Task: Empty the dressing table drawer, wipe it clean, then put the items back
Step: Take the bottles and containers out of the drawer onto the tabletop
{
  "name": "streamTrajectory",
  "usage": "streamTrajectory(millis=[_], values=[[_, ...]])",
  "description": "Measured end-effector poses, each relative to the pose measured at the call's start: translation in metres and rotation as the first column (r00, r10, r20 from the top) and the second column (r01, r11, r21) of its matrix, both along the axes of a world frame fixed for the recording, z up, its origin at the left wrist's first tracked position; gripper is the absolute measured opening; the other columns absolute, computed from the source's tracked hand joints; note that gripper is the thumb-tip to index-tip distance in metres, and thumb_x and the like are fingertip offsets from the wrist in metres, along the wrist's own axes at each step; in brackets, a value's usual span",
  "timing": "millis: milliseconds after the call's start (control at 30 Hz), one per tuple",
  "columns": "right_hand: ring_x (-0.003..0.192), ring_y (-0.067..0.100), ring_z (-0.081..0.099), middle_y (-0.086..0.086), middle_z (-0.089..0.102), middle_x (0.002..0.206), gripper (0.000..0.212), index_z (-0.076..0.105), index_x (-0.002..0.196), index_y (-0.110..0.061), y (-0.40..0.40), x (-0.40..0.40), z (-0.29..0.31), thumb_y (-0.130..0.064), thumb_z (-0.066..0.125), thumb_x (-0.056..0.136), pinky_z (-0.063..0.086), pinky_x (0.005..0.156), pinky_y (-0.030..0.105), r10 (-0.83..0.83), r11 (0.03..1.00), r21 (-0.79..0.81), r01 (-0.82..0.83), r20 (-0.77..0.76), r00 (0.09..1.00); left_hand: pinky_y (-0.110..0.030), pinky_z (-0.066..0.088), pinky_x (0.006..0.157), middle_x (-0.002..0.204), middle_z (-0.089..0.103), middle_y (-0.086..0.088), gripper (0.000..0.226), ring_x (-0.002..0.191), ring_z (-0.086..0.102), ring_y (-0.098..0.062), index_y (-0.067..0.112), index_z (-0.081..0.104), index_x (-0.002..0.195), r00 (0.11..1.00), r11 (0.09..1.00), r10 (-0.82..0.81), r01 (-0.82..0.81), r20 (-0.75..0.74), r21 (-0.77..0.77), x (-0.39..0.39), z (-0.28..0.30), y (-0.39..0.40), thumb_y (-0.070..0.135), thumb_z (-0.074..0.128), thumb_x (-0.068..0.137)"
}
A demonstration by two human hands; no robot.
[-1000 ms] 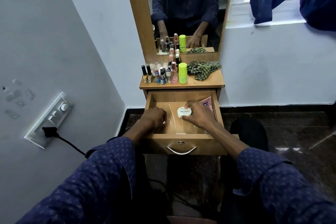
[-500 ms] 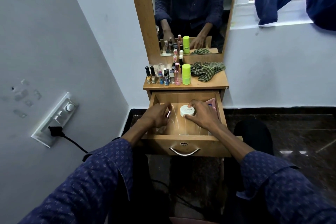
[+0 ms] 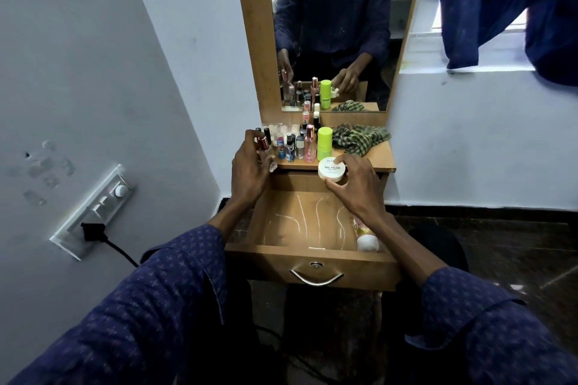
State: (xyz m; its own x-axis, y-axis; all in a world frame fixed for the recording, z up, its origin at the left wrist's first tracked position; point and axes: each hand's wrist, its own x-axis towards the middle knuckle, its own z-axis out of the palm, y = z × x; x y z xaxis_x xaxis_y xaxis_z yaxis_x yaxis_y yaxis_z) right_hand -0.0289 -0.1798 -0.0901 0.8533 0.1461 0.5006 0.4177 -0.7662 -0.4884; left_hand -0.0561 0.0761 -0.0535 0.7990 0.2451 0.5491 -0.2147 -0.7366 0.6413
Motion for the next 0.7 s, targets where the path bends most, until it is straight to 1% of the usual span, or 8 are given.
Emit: streamTrajectory(millis=[67,233,300,400,433,533,600,700], values=[[0.099,0.02,0.053,-0.001,0.061,0.107,0.045,0.059,0.11,-0.025,-0.004,0.009,0.002,-0.045,0.081,0.076,0.051,0.072,0.039,-0.022,1.0,0.022,0.022,-0.013,1.0,-0.037,0.06,0.083,0.119,0.07,-0.002,0.047,0.099,0.067,-0.021,0.025,0.045,0.128,1.0,1.0,0.005,-0.005,0.014,0.006,0.007,0.0,-0.003,0.019,0.076,0.094],[0.099,0.025,0.06,0.005,0.069,0.106,0.044,0.066,0.108,-0.018,-0.015,0.033,0.006,-0.043,0.083,0.076,0.05,0.076,0.037,-0.053,0.997,0.049,0.057,-0.069,0.996,-0.029,0.057,0.083,0.123,0.069,-0.004,0.046,0.105,0.069,-0.022,0.023,0.047,0.13,1.0,1.0,-0.003,0.003,-0.001,0.019,0.023,-0.002,-0.01,0.021,0.077,0.095],[0.098,0.027,0.063,0.008,0.071,0.107,0.046,0.068,0.11,-0.016,-0.016,0.041,0.008,-0.042,0.083,0.075,0.053,0.078,0.04,-0.065,0.996,0.052,0.07,-0.098,0.993,-0.024,0.053,0.082,0.126,0.068,-0.003,0.045,0.108,0.069,-0.021,0.023,0.047,0.132,1.0,1.0,-0.001,0.001,-0.002,0.014,0.026,-0.003,-0.012,0.021,0.075,0.097],[0.097,0.029,0.065,0.011,0.073,0.107,0.047,0.071,0.11,-0.014,-0.015,0.048,0.009,-0.041,0.084,0.074,0.056,0.078,0.042,-0.085,0.995,0.045,0.091,-0.122,0.989,-0.018,0.048,0.081,0.127,0.065,-0.002,0.043,0.106,0.066,-0.017,0.023,0.047,0.132,1.0,1.0,0.006,-0.006,0.014,0.006,0.029,-0.004,-0.014,0.022,0.074,0.098],[0.097,0.029,0.065,0.011,0.072,0.107,0.047,0.071,0.11,-0.013,-0.014,0.049,0.01,-0.04,0.085,0.074,0.056,0.078,0.041,-0.087,0.995,0.042,0.093,-0.123,0.989,-0.019,0.049,0.081,0.128,0.064,-0.002,0.044,0.106,0.066,-0.017,0.024,0.047,0.131,1.0,1.0,0.005,-0.005,0.019,0.003,0.03,-0.004,-0.015,0.021,0.075,0.097],[0.1,0.029,0.063,0.012,0.068,0.112,0.048,0.071,0.112,-0.01,-0.012,0.052,0.009,-0.033,0.089,0.075,0.053,0.078,0.037,-0.081,0.995,0.046,0.087,-0.123,0.989,-0.031,0.06,0.083,0.13,0.056,-0.001,0.05,0.106,0.065,-0.02,0.025,0.047,0.133,0.999,0.999,0.017,-0.018,0.029,0.044,0.034,-0.007,-0.015,0.02,0.078,0.094],[0.101,0.029,0.061,0.011,0.065,0.113,0.048,0.071,0.114,-0.009,-0.011,0.053,0.01,-0.032,0.09,0.076,0.051,0.079,0.036,-0.082,0.995,0.051,0.089,-0.122,0.989,-0.037,0.063,0.084,0.132,0.05,-0.001,0.055,0.106,0.065,-0.023,0.025,0.046,0.135,0.999,0.997,0.031,-0.033,0.028,0.074,0.035,-0.008,-0.014,0.017,0.08,0.092],[0.099,0.027,0.062,0.008,0.065,0.112,0.042,0.073,0.111,-0.012,-0.009,0.052,0.011,-0.033,0.088,0.077,0.052,0.079,0.036,-0.069,0.993,0.083,0.079,-0.117,0.991,-0.038,0.063,0.088,0.137,0.047,-0.004,0.061,0.11,0.066,-0.027,0.025,0.046,0.14,0.999,0.997,0.031,-0.033,0.02,0.074,0.034,-0.01,-0.015,0.012,0.081,0.091]])
